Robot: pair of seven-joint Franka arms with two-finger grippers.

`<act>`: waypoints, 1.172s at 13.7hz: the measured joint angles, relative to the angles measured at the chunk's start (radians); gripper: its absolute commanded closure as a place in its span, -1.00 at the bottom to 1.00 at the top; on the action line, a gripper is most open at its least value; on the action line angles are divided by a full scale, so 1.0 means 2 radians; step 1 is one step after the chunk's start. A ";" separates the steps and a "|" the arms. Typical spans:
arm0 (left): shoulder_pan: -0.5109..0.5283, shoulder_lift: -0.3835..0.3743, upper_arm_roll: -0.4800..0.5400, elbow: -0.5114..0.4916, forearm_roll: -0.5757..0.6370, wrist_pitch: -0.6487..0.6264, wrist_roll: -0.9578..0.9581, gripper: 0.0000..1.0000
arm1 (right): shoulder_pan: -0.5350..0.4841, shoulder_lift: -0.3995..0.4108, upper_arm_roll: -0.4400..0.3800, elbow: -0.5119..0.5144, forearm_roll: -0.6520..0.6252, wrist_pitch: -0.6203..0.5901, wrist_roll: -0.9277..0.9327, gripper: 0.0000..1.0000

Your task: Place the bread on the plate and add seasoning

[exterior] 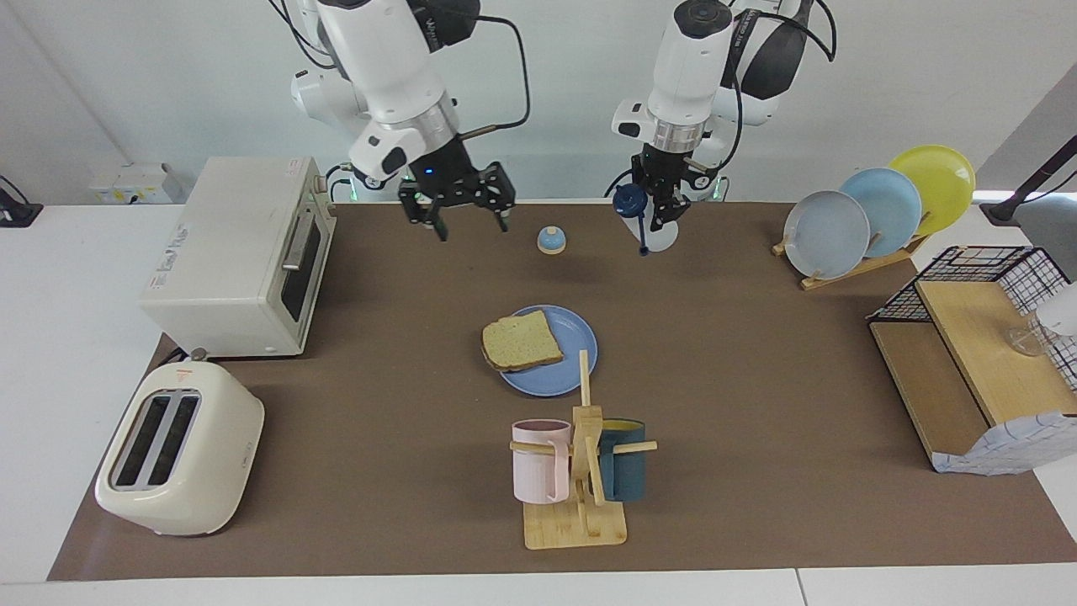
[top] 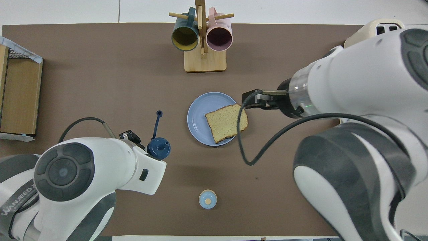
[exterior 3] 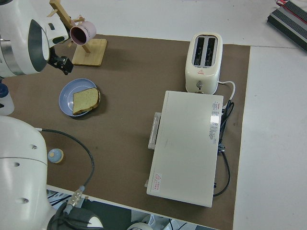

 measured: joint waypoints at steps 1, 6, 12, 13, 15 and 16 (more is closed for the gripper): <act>0.000 0.018 -0.001 0.018 0.021 -0.001 -0.001 1.00 | -0.017 0.000 -0.001 0.008 -0.027 -0.028 -0.019 -1.00; -0.038 0.140 -0.012 0.129 0.137 -0.042 -0.036 1.00 | -0.085 -0.001 -0.001 0.018 -0.081 -0.091 -0.070 -1.00; -0.116 0.287 -0.014 0.227 0.286 -0.139 -0.081 1.00 | -0.098 -0.012 0.001 0.002 -0.081 -0.102 -0.105 -1.00; -0.127 0.319 -0.014 0.249 0.306 -0.150 -0.089 1.00 | -0.099 -0.013 -0.001 -0.002 -0.081 -0.102 -0.106 -1.00; -0.136 0.354 -0.014 0.272 0.345 -0.158 -0.094 1.00 | -0.099 -0.013 -0.009 -0.007 -0.081 -0.102 -0.108 -1.00; -0.138 0.358 -0.014 0.277 0.357 -0.162 -0.094 1.00 | -0.099 -0.013 -0.010 -0.008 -0.081 -0.102 -0.108 -1.00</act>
